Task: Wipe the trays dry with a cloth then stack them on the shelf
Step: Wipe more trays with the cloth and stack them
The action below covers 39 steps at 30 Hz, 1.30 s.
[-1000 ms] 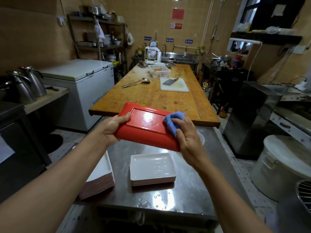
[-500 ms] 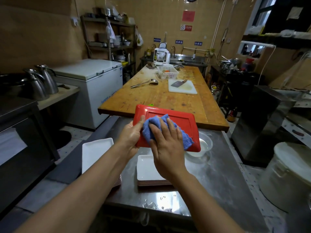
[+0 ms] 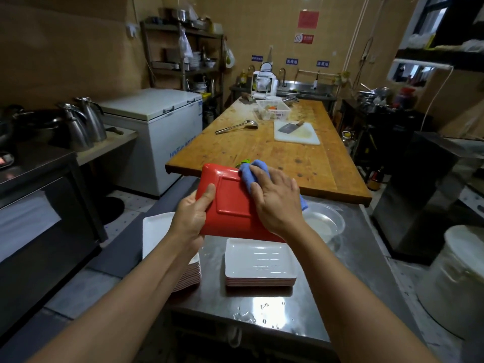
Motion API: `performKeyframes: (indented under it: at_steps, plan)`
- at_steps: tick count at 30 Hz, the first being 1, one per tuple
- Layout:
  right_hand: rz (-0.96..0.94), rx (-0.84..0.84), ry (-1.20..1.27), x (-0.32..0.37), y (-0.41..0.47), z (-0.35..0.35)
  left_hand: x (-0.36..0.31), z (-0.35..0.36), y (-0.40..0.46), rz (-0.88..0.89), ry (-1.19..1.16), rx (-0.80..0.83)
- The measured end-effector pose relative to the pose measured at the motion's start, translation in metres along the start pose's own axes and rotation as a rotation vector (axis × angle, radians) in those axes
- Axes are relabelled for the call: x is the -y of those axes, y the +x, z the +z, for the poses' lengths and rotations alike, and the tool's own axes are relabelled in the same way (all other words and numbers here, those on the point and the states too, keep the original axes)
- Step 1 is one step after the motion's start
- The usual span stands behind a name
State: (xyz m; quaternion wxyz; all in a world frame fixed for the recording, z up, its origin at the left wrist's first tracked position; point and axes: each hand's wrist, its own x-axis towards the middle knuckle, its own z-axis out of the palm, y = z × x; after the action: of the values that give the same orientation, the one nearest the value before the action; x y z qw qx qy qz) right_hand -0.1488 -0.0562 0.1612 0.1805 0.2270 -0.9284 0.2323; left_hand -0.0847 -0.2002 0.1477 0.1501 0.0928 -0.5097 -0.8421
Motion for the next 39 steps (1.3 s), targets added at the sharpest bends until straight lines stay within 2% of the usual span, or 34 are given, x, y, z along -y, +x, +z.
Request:
performKeyframes:
  at_steps: [6, 10, 15, 19, 23, 25, 28, 29, 35, 39]
  plan:
    - [0.227, 0.068, 0.361, -0.013, -0.01, 0.014, 0.001, -0.028, 0.005, -0.054, -0.011, -0.081]
    - [0.225, 0.044, 0.346, -0.008, -0.024, 0.029, 0.003, -0.048, 0.007, -0.098, -0.024, -0.145]
    - [0.421, -0.012, 0.563, -0.003, -0.033, 0.043, 0.005, -0.071, 0.006, -0.127, -0.034, -0.222]
    - [0.531, 0.023, 0.604, -0.004, -0.033, 0.061, 0.004, -0.085, 0.001, -0.129, -0.027, -0.278]
    - [0.555, 0.107, 0.59, -0.003, -0.032, 0.078, -0.008, -0.101, -0.005, -0.026, 0.011, -0.276]
    - [0.562, 0.149, 0.662, 0.001, -0.033, 0.085, -0.017, -0.11, -0.006, 0.103, 0.243, -0.29]
    - [0.562, 0.18, 0.716, 0.01, -0.03, 0.095, -0.025, -0.121, -0.004, 0.366, 0.913, -0.243]
    - [0.558, 0.184, 0.723, 0.013, -0.029, 0.098, -0.025, -0.122, -0.004, 0.414, 1.062, -0.201]
    - [0.552, 0.19, 0.741, 0.02, -0.029, 0.11, 0.0, -0.135, -0.007, 0.591, 1.611, 0.044]
    - [0.562, 0.191, 0.752, 0.014, -0.032, 0.117, 0.018, -0.141, -0.014, 0.644, 1.828, 0.16]
